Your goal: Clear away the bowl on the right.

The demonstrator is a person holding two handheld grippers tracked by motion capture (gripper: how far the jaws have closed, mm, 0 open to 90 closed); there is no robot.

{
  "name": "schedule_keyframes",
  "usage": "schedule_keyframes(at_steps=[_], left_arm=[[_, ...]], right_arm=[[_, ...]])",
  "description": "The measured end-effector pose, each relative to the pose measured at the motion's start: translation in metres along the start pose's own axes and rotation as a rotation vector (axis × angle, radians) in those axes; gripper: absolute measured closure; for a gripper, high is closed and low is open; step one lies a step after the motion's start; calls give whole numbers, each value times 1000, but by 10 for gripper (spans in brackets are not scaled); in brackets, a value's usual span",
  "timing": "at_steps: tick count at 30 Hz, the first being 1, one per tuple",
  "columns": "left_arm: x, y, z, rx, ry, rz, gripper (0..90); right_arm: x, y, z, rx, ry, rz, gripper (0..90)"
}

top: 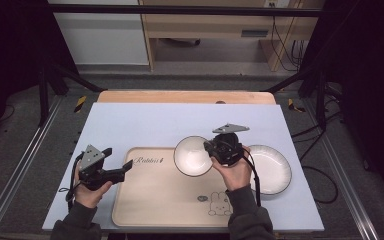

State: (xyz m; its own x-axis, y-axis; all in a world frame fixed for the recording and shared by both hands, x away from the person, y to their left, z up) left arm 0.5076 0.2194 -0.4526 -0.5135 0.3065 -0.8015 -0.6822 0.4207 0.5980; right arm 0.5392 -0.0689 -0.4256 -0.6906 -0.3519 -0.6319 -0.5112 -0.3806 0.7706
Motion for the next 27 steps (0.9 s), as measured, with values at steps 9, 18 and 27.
schedule_keyframes(at_steps=[9, 18, 27], left_arm=[[0, 0, 1, -2, 1, 0, 136], [0, 1, 2, -3, 5, -2, 137], [0, 1, 2, -3, 4, -1, 137]], right_arm=[[-2, -22, 4, 0, 0, 27, 805], [-1, -38, 9, -10, -4, 51, 805], [0, -48, 11, -12, 0, 70, 805]])
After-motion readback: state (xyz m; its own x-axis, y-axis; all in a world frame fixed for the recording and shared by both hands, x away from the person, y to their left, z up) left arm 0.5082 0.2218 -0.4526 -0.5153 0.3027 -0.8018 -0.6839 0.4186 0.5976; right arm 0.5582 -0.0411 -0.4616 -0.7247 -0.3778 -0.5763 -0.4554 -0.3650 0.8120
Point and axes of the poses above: each handheld gripper's, and its own axes: y roughly backward along the jaws, x roughly out of its underside, z roughly to its left, the point moved 9 cm from there along -y, roughly forward along the jaws, and after that the axes turned 12 degrees about z, right-handed, at the moved point
